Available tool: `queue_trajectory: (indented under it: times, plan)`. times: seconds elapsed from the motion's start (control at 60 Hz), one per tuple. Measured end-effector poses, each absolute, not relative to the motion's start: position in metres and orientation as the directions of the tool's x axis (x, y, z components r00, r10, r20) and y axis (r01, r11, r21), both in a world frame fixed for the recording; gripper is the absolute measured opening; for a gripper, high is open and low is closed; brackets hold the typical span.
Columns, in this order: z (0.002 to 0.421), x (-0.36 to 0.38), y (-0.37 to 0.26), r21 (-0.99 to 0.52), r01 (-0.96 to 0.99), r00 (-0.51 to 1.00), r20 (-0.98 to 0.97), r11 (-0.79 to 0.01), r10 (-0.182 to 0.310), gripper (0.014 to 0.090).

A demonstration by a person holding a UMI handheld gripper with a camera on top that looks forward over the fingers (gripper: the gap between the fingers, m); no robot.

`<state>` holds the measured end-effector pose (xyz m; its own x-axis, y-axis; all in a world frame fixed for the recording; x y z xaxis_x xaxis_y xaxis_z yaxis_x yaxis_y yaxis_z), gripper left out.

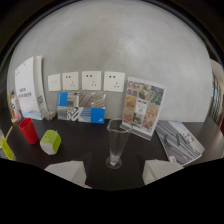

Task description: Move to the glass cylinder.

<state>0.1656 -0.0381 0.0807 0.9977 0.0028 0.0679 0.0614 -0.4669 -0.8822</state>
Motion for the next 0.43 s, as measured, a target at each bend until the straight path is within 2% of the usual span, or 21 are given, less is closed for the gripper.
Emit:
queue_trajectory:
  times: [0.433]
  plan:
    - [0.0795, 0.1645, -0.0347, -0.878, 0.065, 0.997, 0.072, -0.475, 0.002, 0.0853]
